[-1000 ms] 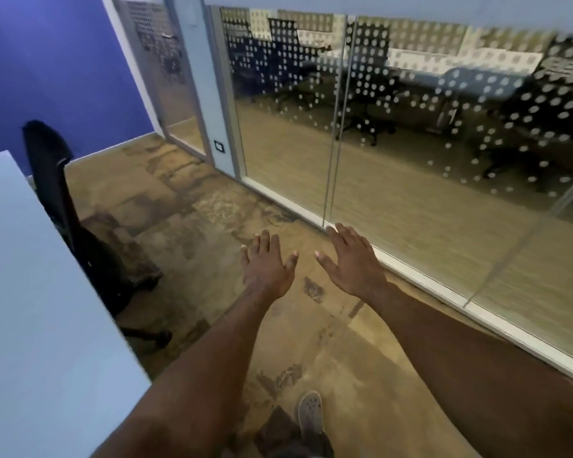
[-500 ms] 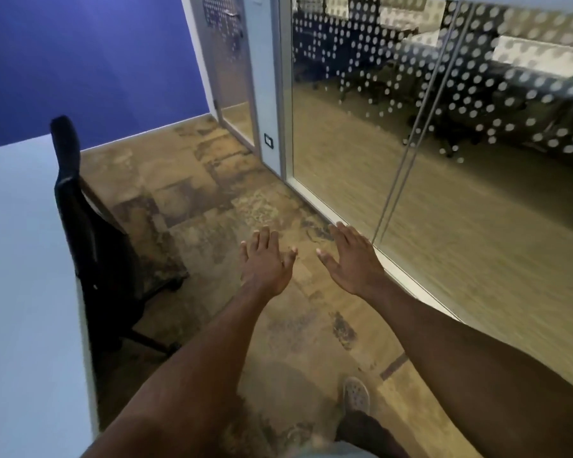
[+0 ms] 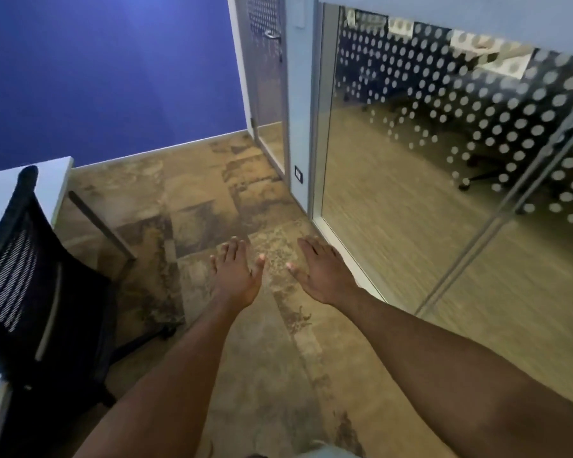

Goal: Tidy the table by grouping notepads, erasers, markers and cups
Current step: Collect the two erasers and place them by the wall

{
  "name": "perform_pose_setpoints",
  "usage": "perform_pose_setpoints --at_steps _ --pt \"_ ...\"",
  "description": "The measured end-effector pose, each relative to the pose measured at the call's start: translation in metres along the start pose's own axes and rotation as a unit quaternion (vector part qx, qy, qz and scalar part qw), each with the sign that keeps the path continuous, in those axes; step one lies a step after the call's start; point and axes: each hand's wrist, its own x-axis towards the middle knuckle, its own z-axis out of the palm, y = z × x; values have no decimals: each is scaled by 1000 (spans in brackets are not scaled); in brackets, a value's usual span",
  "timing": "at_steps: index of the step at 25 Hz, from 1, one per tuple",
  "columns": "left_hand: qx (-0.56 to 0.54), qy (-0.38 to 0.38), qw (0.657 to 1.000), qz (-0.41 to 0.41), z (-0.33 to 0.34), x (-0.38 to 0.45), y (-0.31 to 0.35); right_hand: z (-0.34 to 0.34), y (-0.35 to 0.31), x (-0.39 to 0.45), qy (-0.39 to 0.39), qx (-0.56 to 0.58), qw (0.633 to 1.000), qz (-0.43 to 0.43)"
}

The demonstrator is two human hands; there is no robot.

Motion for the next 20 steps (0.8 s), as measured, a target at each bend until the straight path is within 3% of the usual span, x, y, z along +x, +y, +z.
perform_pose_setpoints --at_steps 9,20 --pt "-18 57 996 -67 9 205 -40 23 17 247 -27 4 996 -83" --pt "14 53 991 -120 -32 483 -135 62 -13 565 -55 -24 986 -154"
